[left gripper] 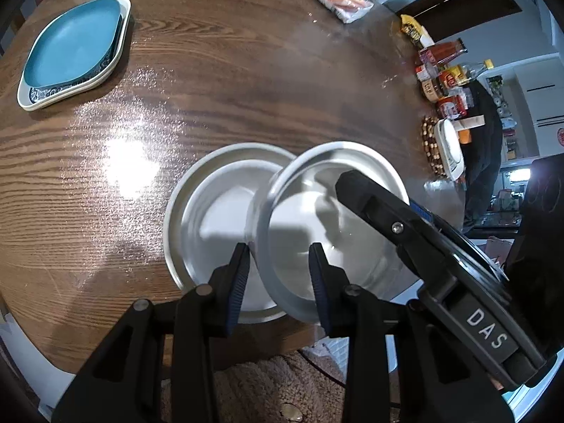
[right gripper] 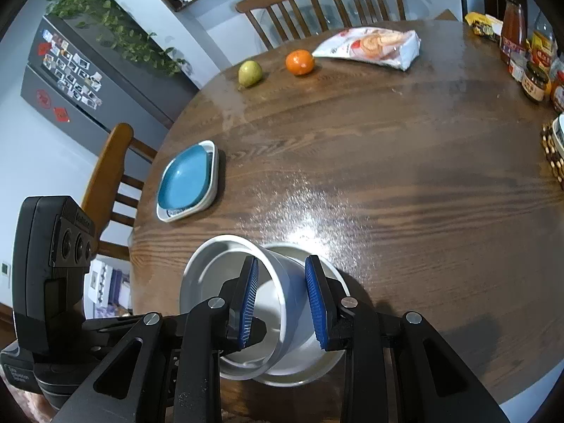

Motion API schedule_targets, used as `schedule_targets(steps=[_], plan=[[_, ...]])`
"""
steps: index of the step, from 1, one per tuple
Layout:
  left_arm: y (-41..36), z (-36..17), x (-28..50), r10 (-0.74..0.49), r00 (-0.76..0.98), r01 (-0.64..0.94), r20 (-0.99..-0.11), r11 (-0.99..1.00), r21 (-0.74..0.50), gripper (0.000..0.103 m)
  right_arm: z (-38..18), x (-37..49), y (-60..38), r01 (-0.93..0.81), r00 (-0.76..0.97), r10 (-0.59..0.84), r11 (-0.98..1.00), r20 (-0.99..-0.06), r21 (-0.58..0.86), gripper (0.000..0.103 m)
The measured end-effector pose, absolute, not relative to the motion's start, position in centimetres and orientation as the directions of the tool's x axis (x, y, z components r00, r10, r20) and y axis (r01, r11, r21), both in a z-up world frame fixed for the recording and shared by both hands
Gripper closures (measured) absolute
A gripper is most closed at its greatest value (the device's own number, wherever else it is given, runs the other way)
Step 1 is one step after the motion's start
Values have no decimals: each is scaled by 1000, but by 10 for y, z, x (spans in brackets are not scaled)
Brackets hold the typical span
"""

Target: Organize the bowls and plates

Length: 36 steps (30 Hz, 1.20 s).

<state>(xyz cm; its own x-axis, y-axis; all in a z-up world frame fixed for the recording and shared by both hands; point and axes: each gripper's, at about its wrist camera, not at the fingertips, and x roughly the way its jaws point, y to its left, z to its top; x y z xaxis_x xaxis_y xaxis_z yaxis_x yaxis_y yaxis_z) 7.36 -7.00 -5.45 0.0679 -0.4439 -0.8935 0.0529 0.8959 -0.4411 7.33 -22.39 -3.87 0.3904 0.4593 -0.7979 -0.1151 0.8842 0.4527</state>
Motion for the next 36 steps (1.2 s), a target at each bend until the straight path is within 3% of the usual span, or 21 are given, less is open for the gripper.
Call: schedule_targets(steps=[20,36], plan=[[-77,-89,76,-343,-48,53,-938,937,-346,71,-86,74,-219,-69,280,493,866,-824,495,72],[-69,-90,82,-366,-38,31,-930,930,-367,69,-81,73,-219,-92,329,450,890,-830,446,72]])
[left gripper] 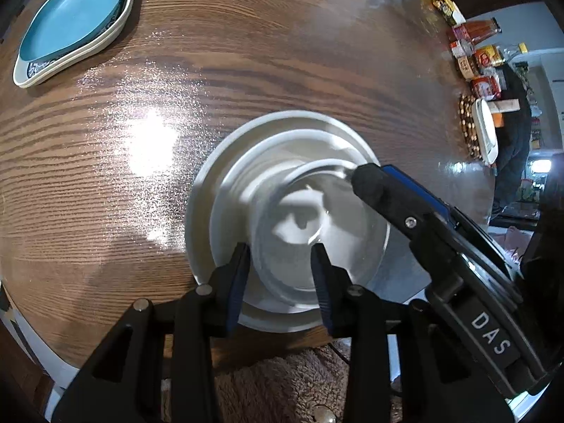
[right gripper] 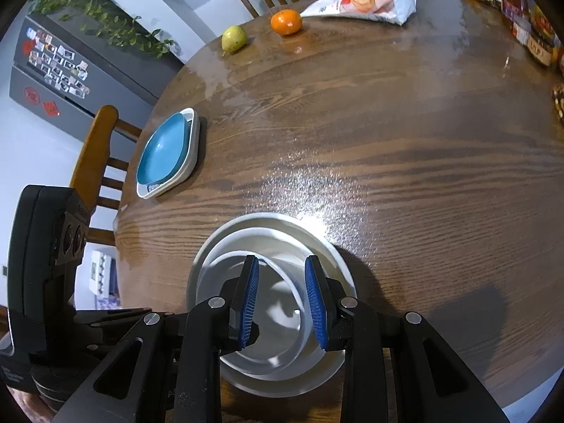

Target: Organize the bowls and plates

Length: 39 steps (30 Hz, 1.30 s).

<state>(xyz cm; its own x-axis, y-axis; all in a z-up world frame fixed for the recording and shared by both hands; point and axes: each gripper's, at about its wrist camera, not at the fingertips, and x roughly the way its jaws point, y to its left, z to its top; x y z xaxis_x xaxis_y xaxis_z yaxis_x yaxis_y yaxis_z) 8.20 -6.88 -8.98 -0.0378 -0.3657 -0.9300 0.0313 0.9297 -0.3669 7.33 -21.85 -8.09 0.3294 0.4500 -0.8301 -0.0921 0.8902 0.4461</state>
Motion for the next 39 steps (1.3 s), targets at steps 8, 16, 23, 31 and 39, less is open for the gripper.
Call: schedule_targets(steps=[8,16,23,31,39], plan=[[-52,-73,79,-421,17,12,-907,907,-420,60,-71,73,-227,-95,362,459,884,-812,457,72],[-27,-48,78,-449,136,-14,-883,890,-455,41,-59,70,-234,-98,391,470,876,-792,472,64],[21,-34,82,-443,284,-143,-850,857,-495,36,-49,77,-234,-114,385,504,857,-773,502,48],[130,-17,89,-213,493,-393,-843,811,-435,29,-18,117,-207,-190,366,587,806,-722,560,27],[184,-31,130,-144,532,-469,-834,770,-433,29,-13,183,-131,-285,269,658,752,-703,595,27]])
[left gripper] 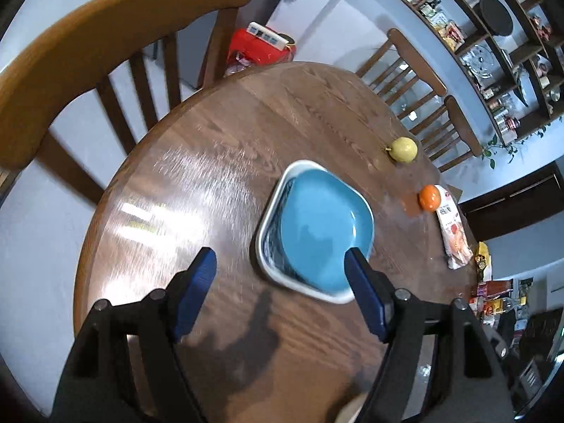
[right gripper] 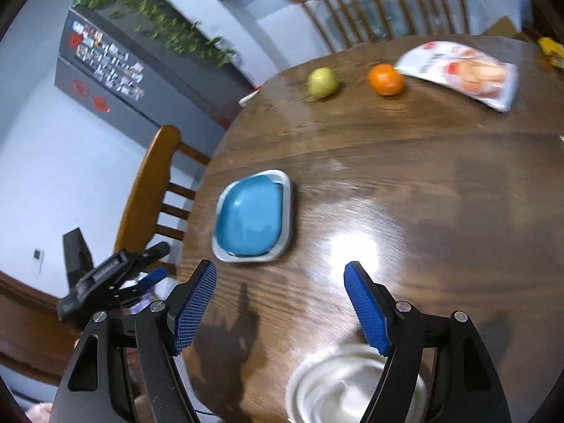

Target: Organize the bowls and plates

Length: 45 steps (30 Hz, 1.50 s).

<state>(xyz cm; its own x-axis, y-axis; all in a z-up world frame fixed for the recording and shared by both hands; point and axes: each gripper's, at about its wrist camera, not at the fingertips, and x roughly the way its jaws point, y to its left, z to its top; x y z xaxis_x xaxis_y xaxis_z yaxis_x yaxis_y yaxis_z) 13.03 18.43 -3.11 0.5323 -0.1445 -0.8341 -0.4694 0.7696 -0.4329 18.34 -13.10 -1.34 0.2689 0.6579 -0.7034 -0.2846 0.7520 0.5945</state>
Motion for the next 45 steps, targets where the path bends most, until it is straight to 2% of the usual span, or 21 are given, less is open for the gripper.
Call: schedule_targets(steps=[2,6,8,13,17,23,24,26,27,29,31,32,38,45], plan=[[188,-45,145,-142,496,-478,-856,779,-406,30,-30,205,-107,-269,211,677,734,-705,624,27],[196,-79,162,-148,410,-509,-900,781,-360,34,-66,235,-65,-260,154,626,772,-764,580,30],[200,-91,169,-148,375,-512,-915,790,-337,39,-86,248,-46,-263,112,619,773,-777,577,41],[203,-96,182,-145,360,-493,-922,809,-319,42,-116,264,-24,-248,88,577,802,-812,543,52],[218,-96,182,-195,384,-498,-902,779,-380,42,-129,269,-18,-236,89,548,823,-832,517,53],[213,-96,183,-200,401,-471,-894,792,-388,41,-133,276,-14,-247,89,555,817,-827,521,54],[208,-97,186,-214,392,-458,-895,798,-391,41,-132,276,-13,-250,91,551,819,-830,516,55],[202,-100,189,-237,392,-439,-889,801,-407,42,-134,275,-9,-253,79,552,817,-830,519,67],[199,-100,189,-246,396,-426,-885,804,-414,44,-135,275,-7,-250,79,551,817,-830,519,67],[192,-104,196,-254,381,-419,-889,810,-411,73,-134,275,-8,-252,85,550,818,-831,517,70],[182,-103,201,-211,350,-404,-912,845,-351,71,-136,277,-8,-249,93,537,828,-839,503,82],[178,-102,201,-202,341,-394,-918,856,-334,71,-137,277,-9,-243,96,540,827,-836,507,83],[145,-85,190,-174,353,-340,-919,892,-299,72,-127,268,-24,-260,117,505,847,-855,464,83],[78,-94,178,-270,296,-217,-916,915,-339,71,-115,249,-90,-206,198,443,891,-874,405,83]])
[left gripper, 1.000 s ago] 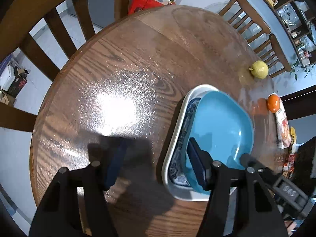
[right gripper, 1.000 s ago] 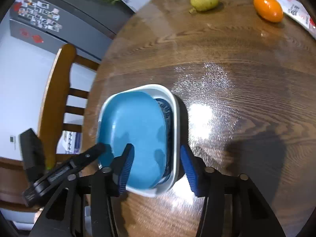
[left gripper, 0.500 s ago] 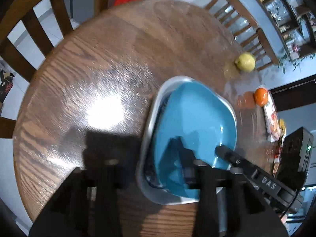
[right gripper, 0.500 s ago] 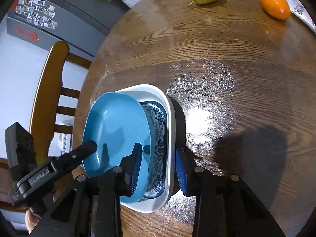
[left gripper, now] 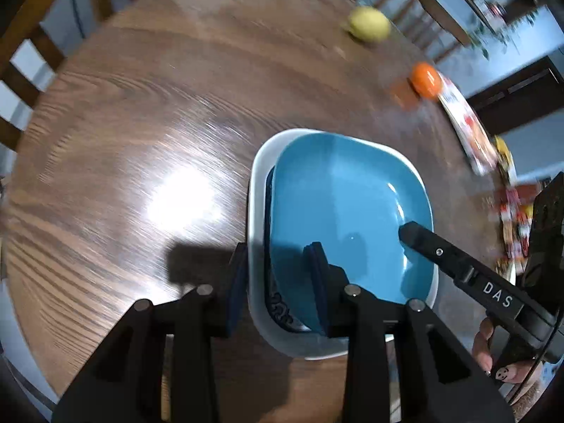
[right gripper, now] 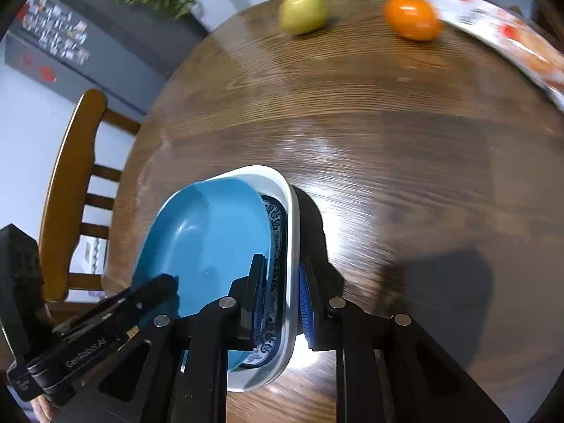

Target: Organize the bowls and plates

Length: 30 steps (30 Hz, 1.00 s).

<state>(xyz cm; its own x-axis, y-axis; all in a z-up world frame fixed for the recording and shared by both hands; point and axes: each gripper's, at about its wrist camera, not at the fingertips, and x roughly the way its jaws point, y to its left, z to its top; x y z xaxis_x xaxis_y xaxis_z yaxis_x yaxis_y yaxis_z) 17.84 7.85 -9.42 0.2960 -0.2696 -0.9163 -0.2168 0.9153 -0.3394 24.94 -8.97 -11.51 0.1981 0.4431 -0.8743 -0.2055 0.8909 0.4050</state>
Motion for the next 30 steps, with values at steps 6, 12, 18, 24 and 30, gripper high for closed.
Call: schedule_targets(steps=[6,12,18,24,30], plan=[[20,-102,175,-299,256,-99,-919,938,-333,70,-117,222,-159,-120,252,397,918,-882,379,83],[-16,-109,178,-314,239,-23,-919,944,-328,69,-121,204,-211,-22,290,378,921,-879,389,83],[-25,-114,182,-327,228,-25,-917,940,-342,71,-137,198,-230,26,274,389,911,-879,412,82],[-15,-92,169,-325,278,-41,-904,936,-349,48,-134,193,-236,40,295,424,890,-856,454,54],[-6,-64,149,-296,349,-42,-889,943,-331,29,-105,176,-253,29,354,482,851,-802,524,32]])
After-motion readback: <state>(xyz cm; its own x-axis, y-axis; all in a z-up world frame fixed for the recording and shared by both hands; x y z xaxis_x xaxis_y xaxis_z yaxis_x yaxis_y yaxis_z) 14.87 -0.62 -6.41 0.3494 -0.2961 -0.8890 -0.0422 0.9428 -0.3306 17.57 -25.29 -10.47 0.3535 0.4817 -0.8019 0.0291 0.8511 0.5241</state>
